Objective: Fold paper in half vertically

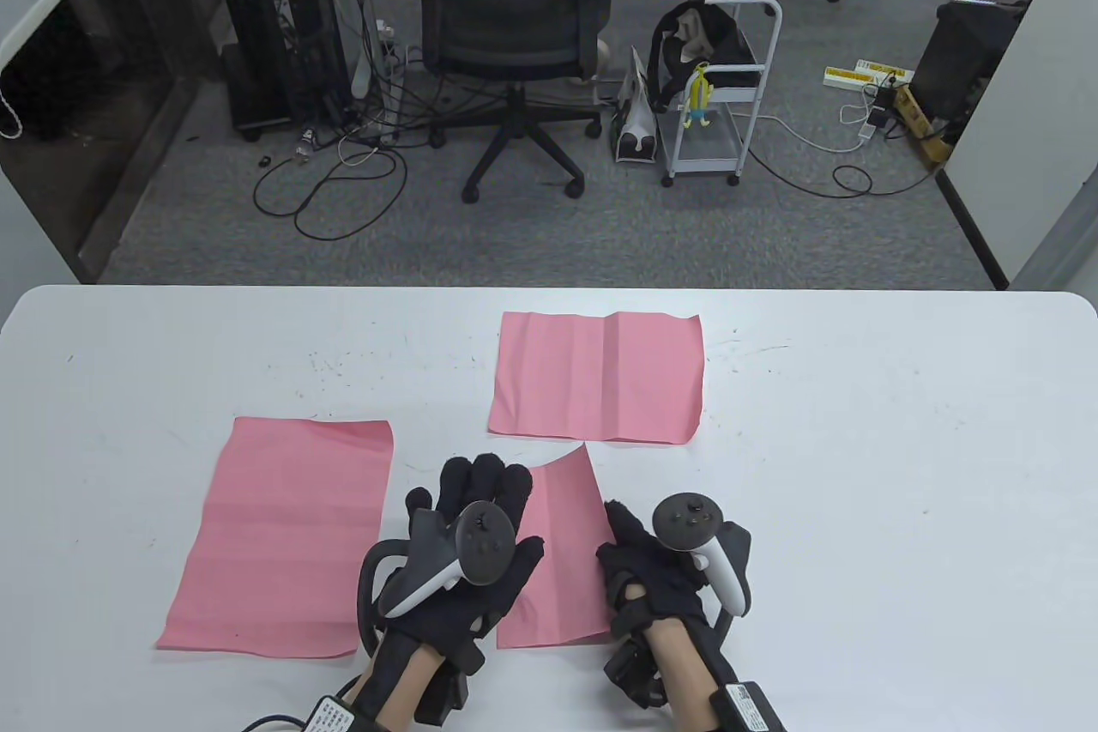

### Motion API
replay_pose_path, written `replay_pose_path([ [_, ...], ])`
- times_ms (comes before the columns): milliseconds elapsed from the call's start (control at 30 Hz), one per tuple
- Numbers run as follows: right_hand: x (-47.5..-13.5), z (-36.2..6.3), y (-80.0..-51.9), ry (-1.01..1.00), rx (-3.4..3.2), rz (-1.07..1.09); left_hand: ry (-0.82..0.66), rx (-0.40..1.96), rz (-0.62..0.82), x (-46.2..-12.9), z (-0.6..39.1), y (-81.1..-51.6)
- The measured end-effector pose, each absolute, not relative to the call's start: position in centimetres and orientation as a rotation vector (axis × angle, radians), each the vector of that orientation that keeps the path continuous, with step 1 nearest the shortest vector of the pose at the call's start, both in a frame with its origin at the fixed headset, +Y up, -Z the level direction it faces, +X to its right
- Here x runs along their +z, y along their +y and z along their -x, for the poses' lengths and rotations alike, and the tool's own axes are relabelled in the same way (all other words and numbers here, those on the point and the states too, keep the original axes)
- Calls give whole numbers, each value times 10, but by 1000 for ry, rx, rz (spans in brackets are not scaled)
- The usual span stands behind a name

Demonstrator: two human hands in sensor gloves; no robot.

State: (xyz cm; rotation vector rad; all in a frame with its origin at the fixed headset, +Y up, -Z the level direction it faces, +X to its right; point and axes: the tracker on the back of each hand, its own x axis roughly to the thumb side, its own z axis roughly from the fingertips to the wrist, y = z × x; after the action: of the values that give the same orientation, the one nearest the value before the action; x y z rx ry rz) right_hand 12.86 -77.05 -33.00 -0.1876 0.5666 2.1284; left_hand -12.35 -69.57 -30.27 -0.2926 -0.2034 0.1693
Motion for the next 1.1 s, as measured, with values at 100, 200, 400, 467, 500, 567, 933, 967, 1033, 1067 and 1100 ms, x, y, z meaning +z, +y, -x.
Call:
replay_pose_path([
  [100, -327, -160, -741, 482, 2115, 197, -201, 172, 287, -303, 127, -694],
  [200, -323, -197, -716, 388, 2134, 237, -195, 192, 284, -304, 131, -692],
  [400, -315, -283, -687, 301, 2222, 418, -181, 201, 259, -303, 137, -687],
  [467, -311, -310, -685, 300, 2237, 491, -178, 198, 256, -303, 137, -687],
  [500, -308, -327, -685, 307, 2238, 535, -176, 196, 256, -303, 137, -687],
  [567, -303, -348, -687, 305, 2234, 600, -174, 193, 260, -304, 137, -687],
  [933, -300, -412, -738, 407, 2309, 948, -166, 172, 267, -305, 136, -689],
  [967, -302, -415, -741, 416, 2335, 985, -165, 168, 270, -305, 136, -689],
  [1033, -305, -417, -746, 436, 2383, 1036, -164, 164, 275, -306, 136, -690],
  [1067, -305, -418, -747, 445, 2392, 1052, -163, 163, 275, -306, 136, -691],
  [1100, -306, -419, -749, 455, 2399, 1069, -162, 162, 277, -306, 136, -691],
])
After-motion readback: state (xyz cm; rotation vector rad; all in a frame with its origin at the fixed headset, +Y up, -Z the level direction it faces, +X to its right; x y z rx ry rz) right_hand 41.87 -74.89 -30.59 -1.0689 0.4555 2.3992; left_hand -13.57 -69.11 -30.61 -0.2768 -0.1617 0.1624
